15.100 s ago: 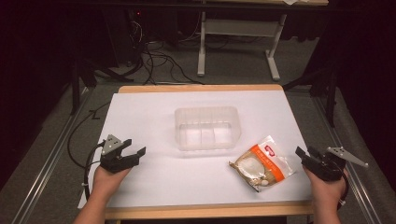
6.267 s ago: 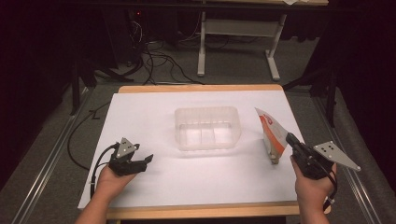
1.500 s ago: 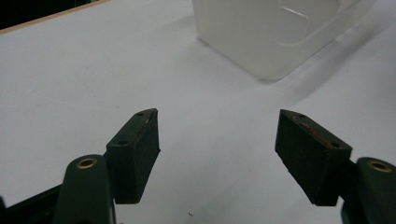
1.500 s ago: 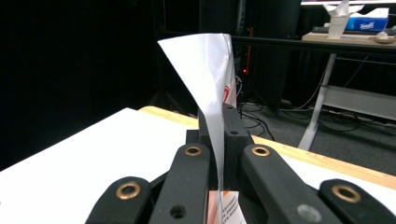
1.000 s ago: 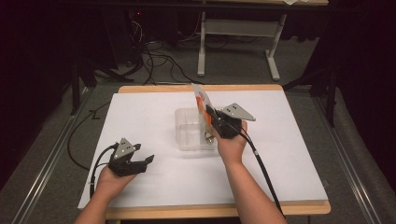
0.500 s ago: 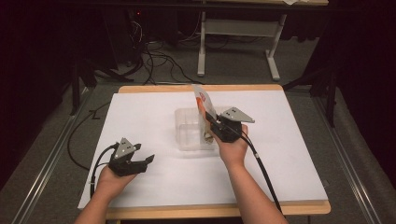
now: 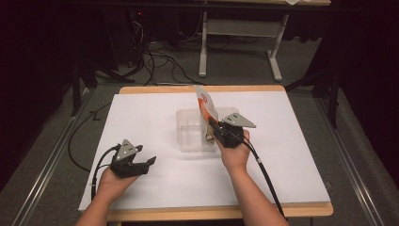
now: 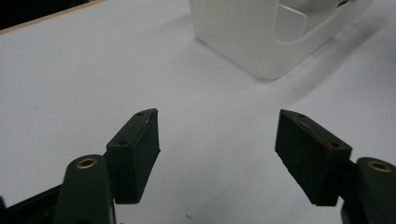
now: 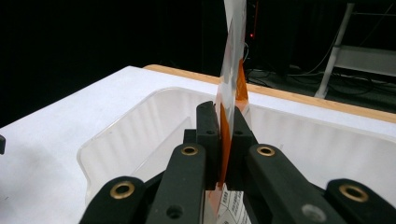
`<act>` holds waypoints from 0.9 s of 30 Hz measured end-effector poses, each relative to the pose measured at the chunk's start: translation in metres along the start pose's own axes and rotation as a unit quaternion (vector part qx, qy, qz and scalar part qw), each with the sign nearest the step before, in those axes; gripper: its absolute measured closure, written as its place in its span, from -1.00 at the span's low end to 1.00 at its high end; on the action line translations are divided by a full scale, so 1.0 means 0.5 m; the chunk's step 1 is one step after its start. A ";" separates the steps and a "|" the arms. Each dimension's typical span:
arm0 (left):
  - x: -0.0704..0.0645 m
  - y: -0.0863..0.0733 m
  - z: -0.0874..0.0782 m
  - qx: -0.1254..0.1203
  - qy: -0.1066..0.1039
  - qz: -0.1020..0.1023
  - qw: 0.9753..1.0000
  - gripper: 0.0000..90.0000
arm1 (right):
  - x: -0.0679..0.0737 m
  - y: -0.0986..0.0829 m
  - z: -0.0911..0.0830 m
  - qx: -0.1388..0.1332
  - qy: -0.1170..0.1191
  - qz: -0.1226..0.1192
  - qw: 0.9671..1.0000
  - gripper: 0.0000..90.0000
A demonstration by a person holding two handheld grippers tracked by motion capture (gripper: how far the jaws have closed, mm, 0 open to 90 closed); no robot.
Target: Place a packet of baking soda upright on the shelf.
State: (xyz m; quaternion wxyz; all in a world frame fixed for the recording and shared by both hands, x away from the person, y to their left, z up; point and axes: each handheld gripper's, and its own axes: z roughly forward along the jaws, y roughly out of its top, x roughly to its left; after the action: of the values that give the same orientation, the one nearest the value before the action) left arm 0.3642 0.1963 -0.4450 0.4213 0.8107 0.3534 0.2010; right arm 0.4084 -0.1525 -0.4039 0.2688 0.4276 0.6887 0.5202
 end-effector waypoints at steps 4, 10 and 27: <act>0.001 -0.001 0.000 0.001 0.000 0.000 1.000 -0.31 | -0.001 -0.007 -0.002 -0.002 -0.001 0.002 1.000 0.98; 0.001 0.000 0.001 0.001 0.000 0.001 1.000 -0.31 | 0.006 -0.017 -0.004 -0.004 -0.002 -0.002 1.000 0.98; -0.003 0.001 0.003 0.002 -0.002 0.005 1.000 -0.31 | 0.019 -0.073 -0.001 0.015 0.002 -0.004 1.000 0.97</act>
State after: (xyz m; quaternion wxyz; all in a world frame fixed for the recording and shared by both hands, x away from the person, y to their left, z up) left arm 0.3646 0.1941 -0.4455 0.4190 0.8139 0.3487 0.2009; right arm 0.3919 -0.1478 -0.4375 0.2629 0.4276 0.6990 0.5094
